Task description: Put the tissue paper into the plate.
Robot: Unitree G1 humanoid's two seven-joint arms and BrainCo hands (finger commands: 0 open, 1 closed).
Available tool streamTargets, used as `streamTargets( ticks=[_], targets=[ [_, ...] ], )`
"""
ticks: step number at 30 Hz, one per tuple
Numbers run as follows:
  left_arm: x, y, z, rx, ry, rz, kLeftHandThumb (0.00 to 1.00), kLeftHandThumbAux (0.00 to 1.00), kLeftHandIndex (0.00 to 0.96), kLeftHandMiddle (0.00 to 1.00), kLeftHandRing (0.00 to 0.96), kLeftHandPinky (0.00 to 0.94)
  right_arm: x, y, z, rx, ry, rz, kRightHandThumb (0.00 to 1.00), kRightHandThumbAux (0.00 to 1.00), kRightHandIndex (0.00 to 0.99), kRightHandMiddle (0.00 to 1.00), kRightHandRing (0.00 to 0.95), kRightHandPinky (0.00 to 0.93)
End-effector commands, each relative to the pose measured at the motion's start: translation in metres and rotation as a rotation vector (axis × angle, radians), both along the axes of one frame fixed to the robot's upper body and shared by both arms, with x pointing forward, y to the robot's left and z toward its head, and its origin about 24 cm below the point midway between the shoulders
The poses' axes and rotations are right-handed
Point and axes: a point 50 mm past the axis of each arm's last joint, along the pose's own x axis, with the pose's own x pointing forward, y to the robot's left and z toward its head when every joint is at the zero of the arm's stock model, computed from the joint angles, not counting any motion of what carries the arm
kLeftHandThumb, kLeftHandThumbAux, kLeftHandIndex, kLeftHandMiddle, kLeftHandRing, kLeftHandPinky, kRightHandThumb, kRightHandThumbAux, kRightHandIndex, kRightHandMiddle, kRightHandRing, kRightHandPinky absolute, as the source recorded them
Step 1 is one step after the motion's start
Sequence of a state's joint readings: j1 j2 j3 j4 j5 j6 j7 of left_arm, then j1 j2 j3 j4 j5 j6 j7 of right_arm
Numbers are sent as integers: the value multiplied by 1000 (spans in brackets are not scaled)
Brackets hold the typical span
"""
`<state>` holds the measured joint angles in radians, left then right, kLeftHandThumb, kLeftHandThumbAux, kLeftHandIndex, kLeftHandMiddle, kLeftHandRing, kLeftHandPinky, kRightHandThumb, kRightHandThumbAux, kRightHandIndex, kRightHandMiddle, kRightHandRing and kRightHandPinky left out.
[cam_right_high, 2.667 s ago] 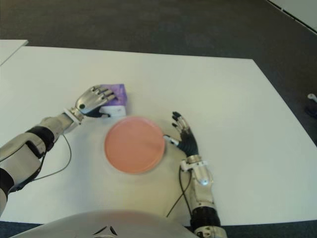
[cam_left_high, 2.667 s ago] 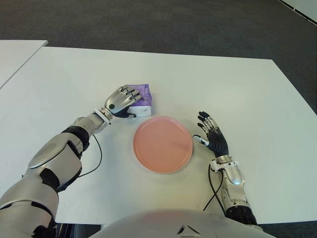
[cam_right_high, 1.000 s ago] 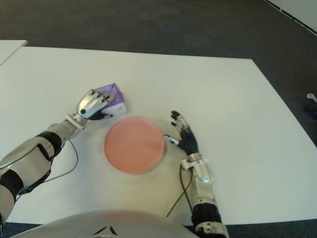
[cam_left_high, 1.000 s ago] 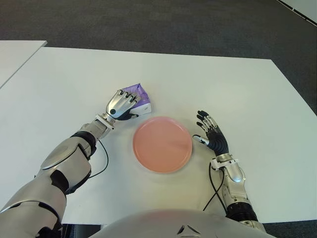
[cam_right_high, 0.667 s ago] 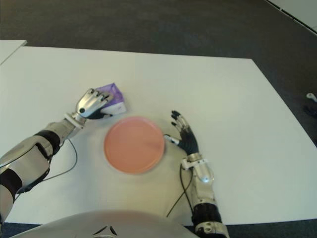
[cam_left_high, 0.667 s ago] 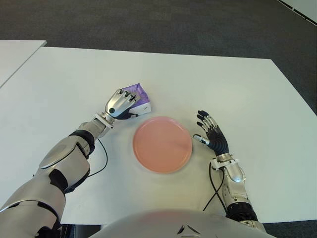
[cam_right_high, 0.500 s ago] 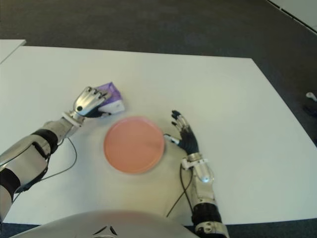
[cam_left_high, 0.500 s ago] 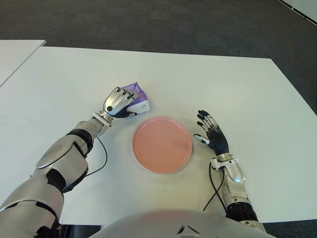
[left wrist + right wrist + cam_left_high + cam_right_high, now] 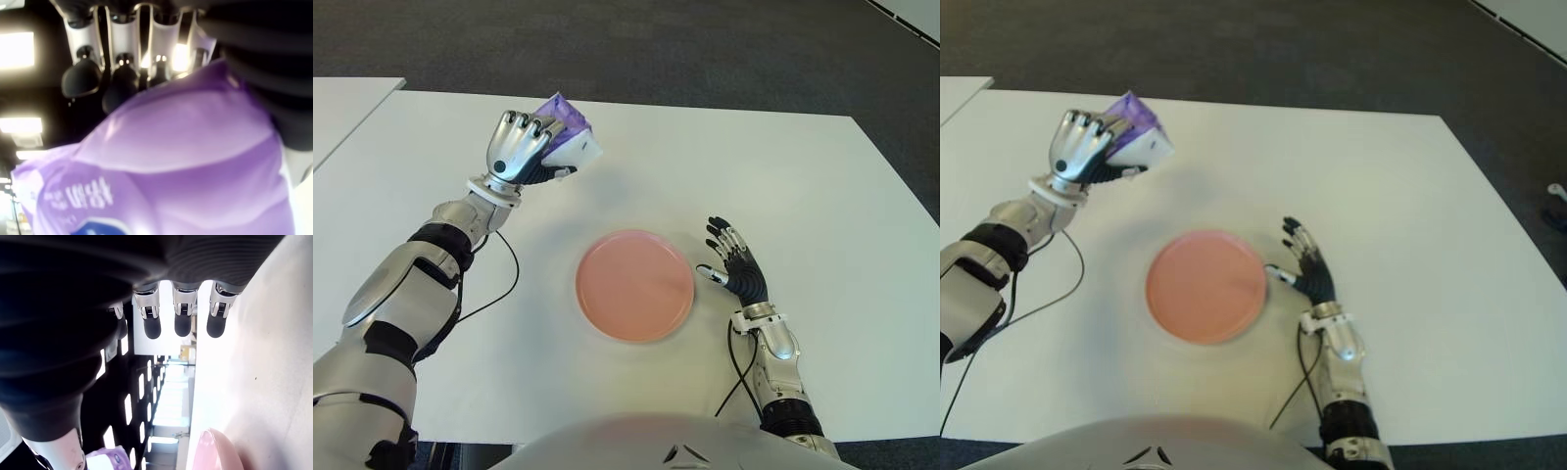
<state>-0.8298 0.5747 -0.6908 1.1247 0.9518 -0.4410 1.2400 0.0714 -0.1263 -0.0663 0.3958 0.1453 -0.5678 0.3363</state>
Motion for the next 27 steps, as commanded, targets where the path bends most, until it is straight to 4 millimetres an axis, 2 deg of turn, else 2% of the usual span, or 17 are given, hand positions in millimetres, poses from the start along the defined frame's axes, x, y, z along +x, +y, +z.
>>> streamTargets(
  ticks=[1, 4, 13, 21, 27],
  targets=[
    [0, -4, 20, -46, -88, -71, 709, 698, 444, 812, 796, 814, -19, 0, -32, 28, 162, -20, 0, 779, 0, 0, 0, 0],
    [-2, -8, 32, -51, -128, -124, 708, 696, 444, 831, 813, 826, -18, 0, -32, 34, 163, -20, 0, 789, 0, 0, 0, 0],
    [-6, -13, 43, -38, -145, -188, 706, 696, 444, 860, 841, 853, -18, 2, -34, 53, 178, -34, 0, 807, 0, 0, 0, 0],
    [-12, -21, 43, -27, -137, -232, 705, 696, 444, 867, 850, 856, -18, 3, -34, 45, 181, -37, 0, 799, 0, 0, 0, 0],
    [-25, -37, 33, -41, -107, -325, 706, 696, 444, 864, 848, 854, -18, 4, -35, 47, 195, -49, 0, 796, 0, 0, 0, 0]
  ],
)
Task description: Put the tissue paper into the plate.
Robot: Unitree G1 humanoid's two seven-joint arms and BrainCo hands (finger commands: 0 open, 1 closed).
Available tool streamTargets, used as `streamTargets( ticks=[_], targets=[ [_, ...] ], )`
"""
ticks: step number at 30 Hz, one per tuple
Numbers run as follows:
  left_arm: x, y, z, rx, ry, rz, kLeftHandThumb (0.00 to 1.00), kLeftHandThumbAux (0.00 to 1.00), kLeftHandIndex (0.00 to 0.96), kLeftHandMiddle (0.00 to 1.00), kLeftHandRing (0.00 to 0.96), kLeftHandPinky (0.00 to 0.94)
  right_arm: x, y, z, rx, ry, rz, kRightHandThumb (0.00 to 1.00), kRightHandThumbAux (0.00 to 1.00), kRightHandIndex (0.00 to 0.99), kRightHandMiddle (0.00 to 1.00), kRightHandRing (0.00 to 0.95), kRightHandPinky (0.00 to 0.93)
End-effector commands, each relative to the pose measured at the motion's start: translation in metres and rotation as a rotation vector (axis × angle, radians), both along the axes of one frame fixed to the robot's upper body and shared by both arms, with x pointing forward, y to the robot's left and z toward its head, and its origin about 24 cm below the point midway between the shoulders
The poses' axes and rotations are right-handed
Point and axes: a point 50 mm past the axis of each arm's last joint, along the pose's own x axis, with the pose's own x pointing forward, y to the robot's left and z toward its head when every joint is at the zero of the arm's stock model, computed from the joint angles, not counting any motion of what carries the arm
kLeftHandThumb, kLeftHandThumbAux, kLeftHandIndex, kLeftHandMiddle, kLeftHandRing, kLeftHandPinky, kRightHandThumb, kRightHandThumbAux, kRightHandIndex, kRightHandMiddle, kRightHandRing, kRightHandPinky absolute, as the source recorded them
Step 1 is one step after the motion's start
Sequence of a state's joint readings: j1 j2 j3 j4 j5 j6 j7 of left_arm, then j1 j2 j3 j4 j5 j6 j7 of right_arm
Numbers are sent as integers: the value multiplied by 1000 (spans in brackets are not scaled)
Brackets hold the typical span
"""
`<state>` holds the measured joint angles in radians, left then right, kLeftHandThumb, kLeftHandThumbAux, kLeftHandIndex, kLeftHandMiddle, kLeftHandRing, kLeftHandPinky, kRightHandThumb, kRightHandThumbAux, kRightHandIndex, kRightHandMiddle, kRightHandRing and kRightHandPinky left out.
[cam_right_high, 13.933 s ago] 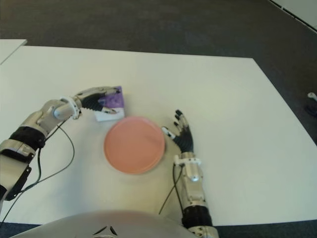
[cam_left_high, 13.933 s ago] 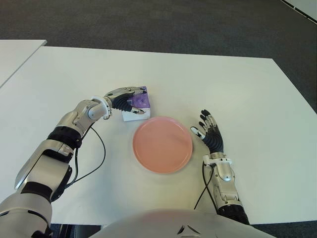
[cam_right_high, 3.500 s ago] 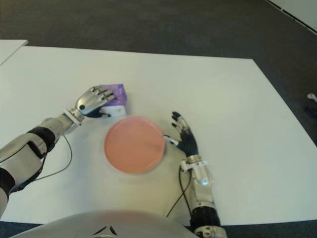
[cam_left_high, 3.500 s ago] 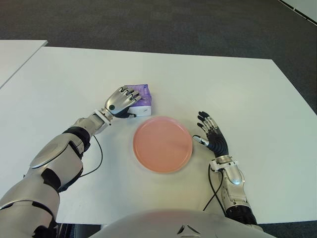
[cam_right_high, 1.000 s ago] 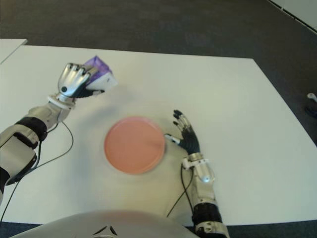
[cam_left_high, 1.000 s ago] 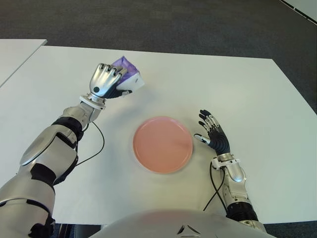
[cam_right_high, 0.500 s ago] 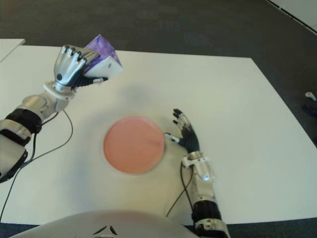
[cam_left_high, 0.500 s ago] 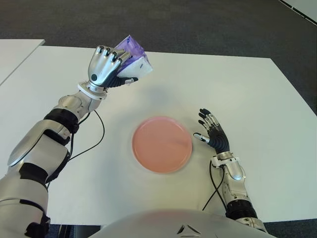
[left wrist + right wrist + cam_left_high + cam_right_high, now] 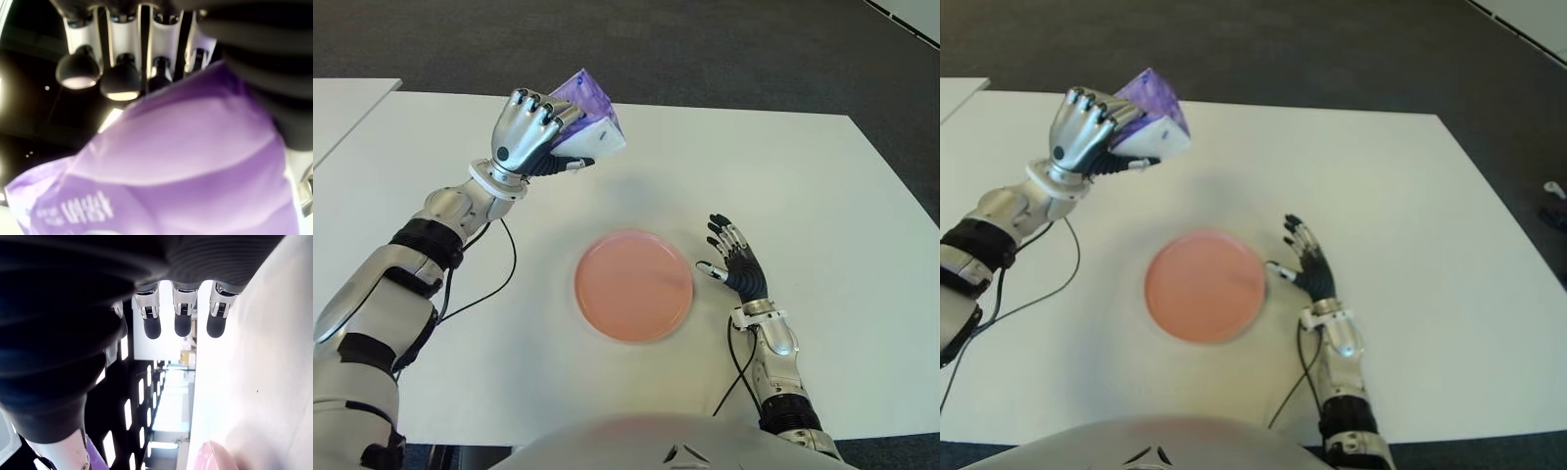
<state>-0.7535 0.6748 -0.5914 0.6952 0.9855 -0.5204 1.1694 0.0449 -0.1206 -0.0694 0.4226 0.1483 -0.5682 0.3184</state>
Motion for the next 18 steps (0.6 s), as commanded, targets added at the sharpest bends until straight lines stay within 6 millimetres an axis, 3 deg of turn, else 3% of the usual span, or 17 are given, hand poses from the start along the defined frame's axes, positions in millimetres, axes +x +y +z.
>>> streamTargets(
  ticks=[1, 7, 18],
  targets=[
    [-11, -10, -12, 8, 40, -67, 706, 696, 444, 864, 847, 854, -24, 3, -35, 36, 196, -30, 0, 796, 0, 0, 0, 0],
    [-18, -16, -13, 12, 63, -133, 705, 696, 444, 868, 849, 856, -24, 4, -35, 40, 196, -35, 0, 796, 0, 0, 0, 0],
    [-45, -29, -24, 164, 320, -359, 702, 700, 443, 886, 860, 856, -22, 3, -36, 32, 180, -16, 0, 784, 0, 0, 0, 0]
  ],
)
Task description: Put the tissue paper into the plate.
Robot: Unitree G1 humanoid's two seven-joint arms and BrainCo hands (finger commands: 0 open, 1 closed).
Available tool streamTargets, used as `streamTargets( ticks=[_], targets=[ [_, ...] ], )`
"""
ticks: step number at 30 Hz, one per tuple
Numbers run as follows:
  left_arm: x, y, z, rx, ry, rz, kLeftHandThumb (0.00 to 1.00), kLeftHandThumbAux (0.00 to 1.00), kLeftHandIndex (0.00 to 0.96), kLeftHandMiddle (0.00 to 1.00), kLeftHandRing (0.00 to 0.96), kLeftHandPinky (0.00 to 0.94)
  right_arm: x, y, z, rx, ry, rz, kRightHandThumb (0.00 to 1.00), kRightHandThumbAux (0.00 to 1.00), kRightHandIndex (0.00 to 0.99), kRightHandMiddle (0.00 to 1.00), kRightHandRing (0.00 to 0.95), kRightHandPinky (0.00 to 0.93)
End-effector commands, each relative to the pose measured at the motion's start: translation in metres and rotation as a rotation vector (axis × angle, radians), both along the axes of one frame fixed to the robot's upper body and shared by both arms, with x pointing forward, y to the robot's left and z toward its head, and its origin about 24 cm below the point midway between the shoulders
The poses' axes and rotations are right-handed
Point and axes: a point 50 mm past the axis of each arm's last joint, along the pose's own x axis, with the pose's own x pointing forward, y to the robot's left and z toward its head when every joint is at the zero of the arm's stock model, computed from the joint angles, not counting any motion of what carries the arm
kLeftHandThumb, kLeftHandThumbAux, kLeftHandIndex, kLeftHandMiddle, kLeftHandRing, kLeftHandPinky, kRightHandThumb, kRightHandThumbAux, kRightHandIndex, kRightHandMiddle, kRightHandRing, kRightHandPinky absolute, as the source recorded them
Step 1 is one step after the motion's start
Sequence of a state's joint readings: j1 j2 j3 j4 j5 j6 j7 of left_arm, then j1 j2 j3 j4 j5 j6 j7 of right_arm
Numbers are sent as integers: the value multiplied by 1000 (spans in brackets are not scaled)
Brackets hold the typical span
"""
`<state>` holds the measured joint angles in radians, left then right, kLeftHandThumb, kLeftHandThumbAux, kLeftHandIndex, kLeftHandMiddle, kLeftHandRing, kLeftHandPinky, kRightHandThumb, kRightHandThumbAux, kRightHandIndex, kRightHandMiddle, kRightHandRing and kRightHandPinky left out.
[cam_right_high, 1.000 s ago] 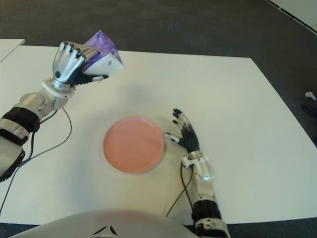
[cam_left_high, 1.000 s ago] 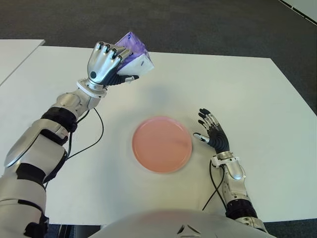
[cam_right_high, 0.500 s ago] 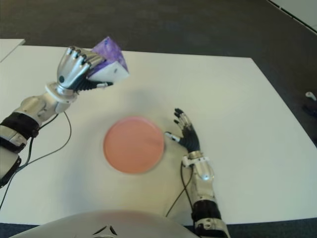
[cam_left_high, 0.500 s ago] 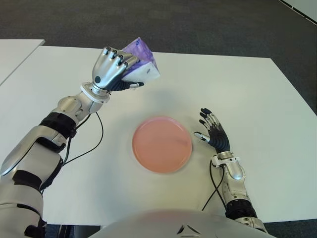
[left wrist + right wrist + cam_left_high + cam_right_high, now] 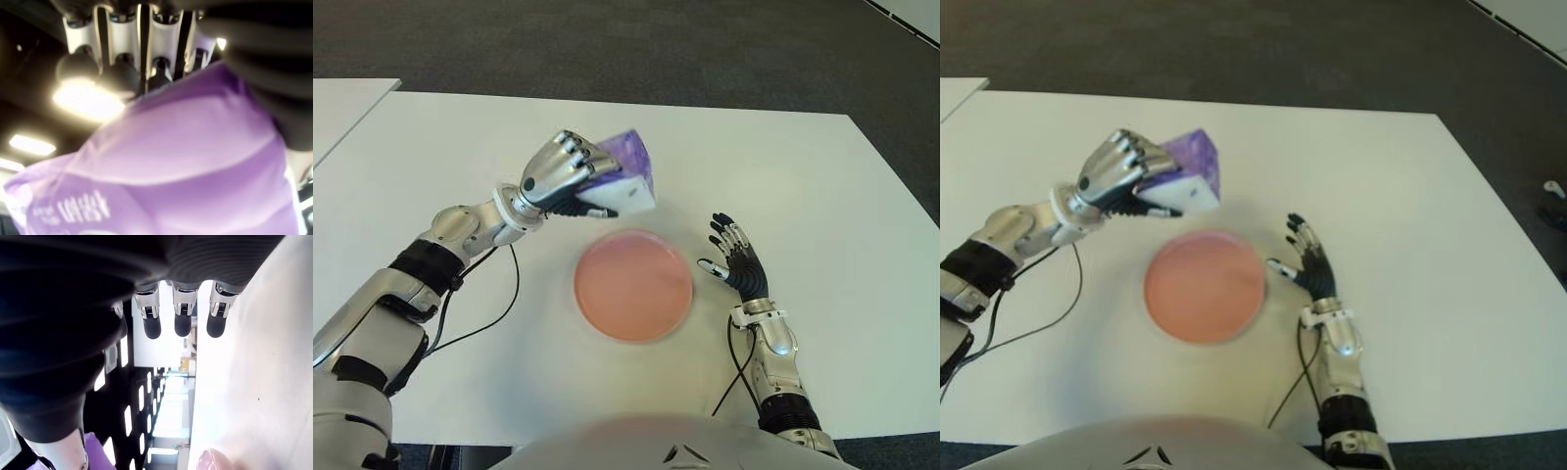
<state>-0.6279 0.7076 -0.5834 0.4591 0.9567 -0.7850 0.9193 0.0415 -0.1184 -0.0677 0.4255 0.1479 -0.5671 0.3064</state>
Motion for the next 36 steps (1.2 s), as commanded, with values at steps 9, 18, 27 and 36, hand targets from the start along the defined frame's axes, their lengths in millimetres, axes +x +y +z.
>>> streamTargets(
  ticks=[9, 18, 27, 36],
  targets=[
    [-34, -12, -27, 225, 298, -95, 703, 701, 443, 870, 850, 847, -22, 3, -35, 19, 157, 6, 0, 782, 0, 0, 0, 0],
    [-42, -12, -41, 370, 407, -98, 704, 703, 442, 840, 839, 836, -21, 3, -37, 32, 163, 6, 0, 786, 0, 0, 0, 0],
    [-47, -15, -49, 388, 402, -103, 708, 703, 443, 839, 826, 837, -20, 1, -38, 25, 159, 15, 0, 776, 0, 0, 0, 0],
    [-55, -18, -57, 403, 339, -113, 708, 704, 443, 839, 822, 819, -19, 1, -38, 19, 156, 24, 0, 777, 0, 0, 0, 0]
  ],
)
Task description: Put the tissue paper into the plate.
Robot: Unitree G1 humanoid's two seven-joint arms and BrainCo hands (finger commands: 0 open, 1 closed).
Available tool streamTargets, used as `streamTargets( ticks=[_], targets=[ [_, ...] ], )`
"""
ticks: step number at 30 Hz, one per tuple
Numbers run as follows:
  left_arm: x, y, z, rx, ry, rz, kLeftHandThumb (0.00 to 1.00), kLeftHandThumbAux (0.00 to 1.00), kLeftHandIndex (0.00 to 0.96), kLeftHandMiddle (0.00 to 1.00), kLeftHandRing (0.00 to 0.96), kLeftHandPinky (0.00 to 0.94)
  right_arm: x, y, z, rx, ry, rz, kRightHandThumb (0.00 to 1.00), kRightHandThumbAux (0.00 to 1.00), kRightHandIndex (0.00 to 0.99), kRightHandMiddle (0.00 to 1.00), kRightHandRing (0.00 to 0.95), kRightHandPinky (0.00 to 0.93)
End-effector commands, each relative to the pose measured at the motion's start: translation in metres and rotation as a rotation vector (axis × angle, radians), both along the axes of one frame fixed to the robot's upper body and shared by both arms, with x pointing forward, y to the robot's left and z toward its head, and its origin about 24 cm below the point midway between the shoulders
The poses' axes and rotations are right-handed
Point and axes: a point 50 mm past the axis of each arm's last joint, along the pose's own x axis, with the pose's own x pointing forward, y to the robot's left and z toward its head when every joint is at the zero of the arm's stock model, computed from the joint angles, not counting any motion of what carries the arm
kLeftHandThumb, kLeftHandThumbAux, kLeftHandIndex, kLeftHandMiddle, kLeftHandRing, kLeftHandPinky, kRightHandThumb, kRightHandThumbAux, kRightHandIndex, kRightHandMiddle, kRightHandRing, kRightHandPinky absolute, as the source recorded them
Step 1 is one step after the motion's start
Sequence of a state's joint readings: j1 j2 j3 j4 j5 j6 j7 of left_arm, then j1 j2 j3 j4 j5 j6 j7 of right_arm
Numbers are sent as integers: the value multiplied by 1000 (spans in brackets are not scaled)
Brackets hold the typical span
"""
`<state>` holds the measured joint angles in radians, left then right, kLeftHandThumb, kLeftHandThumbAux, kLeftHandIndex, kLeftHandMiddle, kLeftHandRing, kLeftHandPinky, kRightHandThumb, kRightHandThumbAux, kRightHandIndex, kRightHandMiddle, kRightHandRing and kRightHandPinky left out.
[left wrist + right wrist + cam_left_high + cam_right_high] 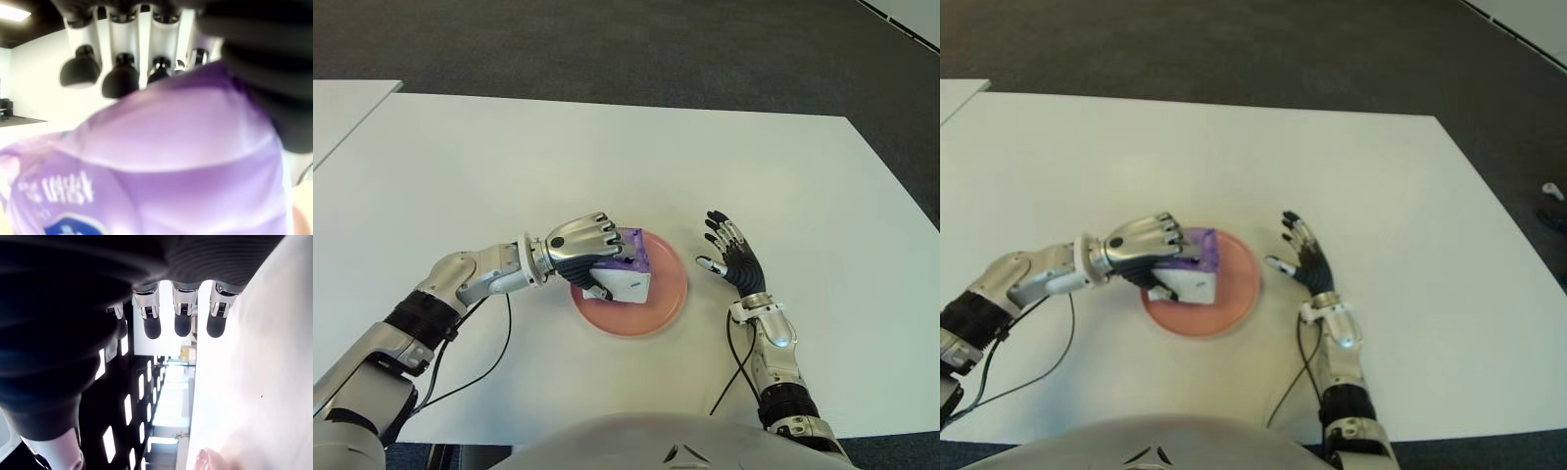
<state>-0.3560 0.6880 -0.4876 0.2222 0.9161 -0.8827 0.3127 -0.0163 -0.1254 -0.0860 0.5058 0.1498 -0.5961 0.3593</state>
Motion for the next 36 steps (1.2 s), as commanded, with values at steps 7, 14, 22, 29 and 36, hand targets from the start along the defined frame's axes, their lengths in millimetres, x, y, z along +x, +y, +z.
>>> streamTargets(
  ticks=[7, 14, 22, 29, 36],
  targets=[
    [-8, -4, -11, 38, -16, -17, 707, 705, 442, 840, 824, 822, -27, 3, -37, 21, 165, -15, 0, 780, 0, 0, 0, 0],
    [-10, -7, -15, 52, -1, -31, 707, 704, 442, 844, 828, 822, -27, 4, -38, 20, 162, -17, 0, 790, 0, 0, 0, 0],
    [-12, -13, -17, 43, 4, -5, 705, 704, 442, 847, 832, 831, -26, 4, -37, 17, 158, -4, 0, 780, 0, 0, 0, 0],
    [-14, -18, -25, -10, 16, -3, 704, 703, 443, 842, 828, 824, -26, 5, -38, 16, 164, -1, 0, 783, 0, 0, 0, 0],
    [-14, -18, -27, -58, 11, -15, 705, 703, 443, 820, 812, 792, -26, 5, -38, 19, 167, -2, 0, 791, 0, 0, 0, 0]
  ],
)
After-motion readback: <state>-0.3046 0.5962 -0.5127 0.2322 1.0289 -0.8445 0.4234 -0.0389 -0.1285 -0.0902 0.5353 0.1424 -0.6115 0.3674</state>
